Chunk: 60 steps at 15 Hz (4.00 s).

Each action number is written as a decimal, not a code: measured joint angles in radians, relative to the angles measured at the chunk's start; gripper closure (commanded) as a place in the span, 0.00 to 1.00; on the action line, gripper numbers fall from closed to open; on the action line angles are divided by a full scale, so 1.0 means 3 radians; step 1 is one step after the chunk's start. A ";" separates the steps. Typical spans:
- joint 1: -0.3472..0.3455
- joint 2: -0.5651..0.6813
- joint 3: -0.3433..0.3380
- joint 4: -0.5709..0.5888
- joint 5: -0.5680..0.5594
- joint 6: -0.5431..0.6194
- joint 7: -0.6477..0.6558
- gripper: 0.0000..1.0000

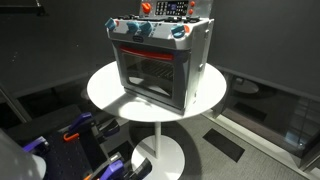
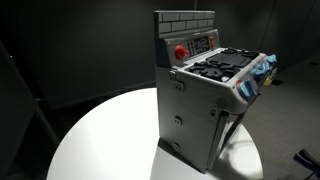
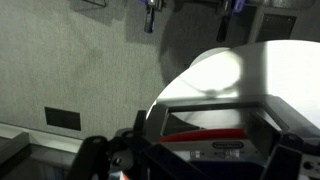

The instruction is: Press the top button on the right side of the stove

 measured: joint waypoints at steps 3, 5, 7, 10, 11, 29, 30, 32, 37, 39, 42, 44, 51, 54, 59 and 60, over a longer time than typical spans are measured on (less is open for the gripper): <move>-0.0028 0.0162 -0.0050 0.0095 0.0000 0.0382 0.0004 0.00; -0.0052 0.0293 -0.0079 0.0146 0.0000 0.0645 0.0005 0.00; -0.0089 0.0447 -0.0101 0.0204 0.0000 0.0883 0.0006 0.00; -0.0139 0.0709 -0.0141 0.0313 0.0000 0.1183 0.0009 0.00; -0.0156 0.0799 -0.0154 0.0359 0.0000 0.1270 0.0011 0.00; -0.0201 0.1721 -0.0258 0.1109 -0.0001 0.1540 0.0110 0.00; -0.0201 0.1721 -0.0258 0.1109 -0.0001 0.1540 0.0110 0.00; -0.0201 0.1729 -0.0258 0.1108 -0.0001 0.1555 0.0110 0.00; -0.0201 0.1843 -0.0259 0.1112 0.0000 0.1888 0.0147 0.00; -0.0198 0.1915 -0.0259 0.1133 0.0004 0.1985 0.0174 0.00; -0.0187 0.2047 -0.0259 0.1210 0.0008 0.2083 0.0197 0.00; -0.0183 0.2141 -0.0259 0.1280 0.0009 0.2123 0.0213 0.00; -0.0162 0.2459 -0.0260 0.1560 0.0009 0.2145 0.0325 0.00; -0.0155 0.2577 -0.0260 0.1670 0.0032 0.2145 0.0344 0.00; -0.0143 0.2742 -0.0261 0.1830 0.0120 0.2149 0.0346 0.00; -0.0141 0.2771 -0.0261 0.1863 0.0151 0.2151 0.0343 0.00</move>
